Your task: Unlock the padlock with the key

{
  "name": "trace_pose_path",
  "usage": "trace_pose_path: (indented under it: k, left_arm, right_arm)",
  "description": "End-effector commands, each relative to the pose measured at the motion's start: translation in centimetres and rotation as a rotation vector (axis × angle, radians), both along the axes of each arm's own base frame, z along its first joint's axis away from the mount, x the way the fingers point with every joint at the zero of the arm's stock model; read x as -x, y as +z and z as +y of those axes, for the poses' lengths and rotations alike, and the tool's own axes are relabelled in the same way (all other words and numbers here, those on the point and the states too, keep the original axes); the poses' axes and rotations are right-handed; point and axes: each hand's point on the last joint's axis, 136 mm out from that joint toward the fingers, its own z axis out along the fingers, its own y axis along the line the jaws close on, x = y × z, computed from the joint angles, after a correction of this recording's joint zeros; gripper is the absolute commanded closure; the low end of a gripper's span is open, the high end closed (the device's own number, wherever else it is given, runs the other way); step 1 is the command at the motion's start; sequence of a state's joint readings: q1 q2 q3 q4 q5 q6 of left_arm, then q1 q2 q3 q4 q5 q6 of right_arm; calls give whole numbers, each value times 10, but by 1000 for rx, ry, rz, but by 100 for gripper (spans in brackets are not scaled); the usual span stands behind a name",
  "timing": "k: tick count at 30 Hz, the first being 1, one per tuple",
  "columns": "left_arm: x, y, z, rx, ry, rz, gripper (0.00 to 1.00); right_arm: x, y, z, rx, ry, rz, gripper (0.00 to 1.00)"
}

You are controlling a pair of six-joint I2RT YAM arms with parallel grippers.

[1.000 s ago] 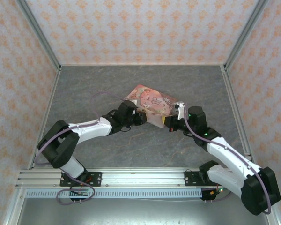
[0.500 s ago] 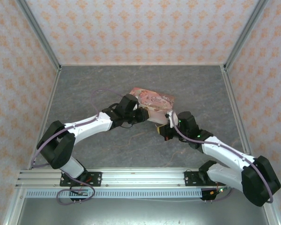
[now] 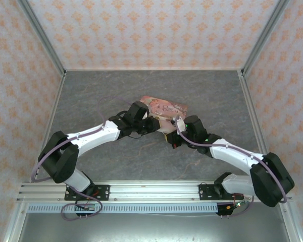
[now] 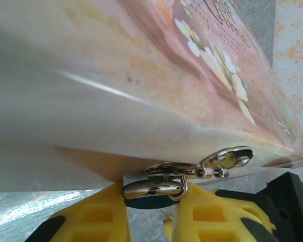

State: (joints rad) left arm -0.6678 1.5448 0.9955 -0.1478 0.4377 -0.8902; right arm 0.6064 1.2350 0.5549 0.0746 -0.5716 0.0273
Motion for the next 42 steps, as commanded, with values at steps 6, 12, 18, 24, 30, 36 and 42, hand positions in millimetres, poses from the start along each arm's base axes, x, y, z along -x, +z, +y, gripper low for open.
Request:
trace_pose_path:
  k: [6, 12, 18, 24, 30, 36, 42]
  left_arm:
    - [-6, 37, -5, 66, -1, -63, 87]
    - [-6, 36, -4, 63, 4, -63, 87]
    - [-7, 36, -4, 62, 4, -64, 87]
    - [-6, 35, -3, 58, 3, -62, 87]
    - [-6, 34, -3, 56, 5, -62, 87]
    - [-5, 36, -3, 63, 3, -61, 87]
    - [-4, 38, -4, 75, 4, -56, 87]
  right_arm:
    - [-17, 24, 16, -50, 18, -84, 100]
    - [-19, 25, 20, -66, 24, -83, 100]
    - [-20, 29, 22, -78, 27, -92, 100]
    - [-21, 32, 24, -94, 27, -97, 100]
    - [-21, 33, 23, -97, 23, -100, 100]
    - [-22, 34, 22, -107, 8, -112, 100]
    - [-25, 39, 20, -128, -17, -141, 100]
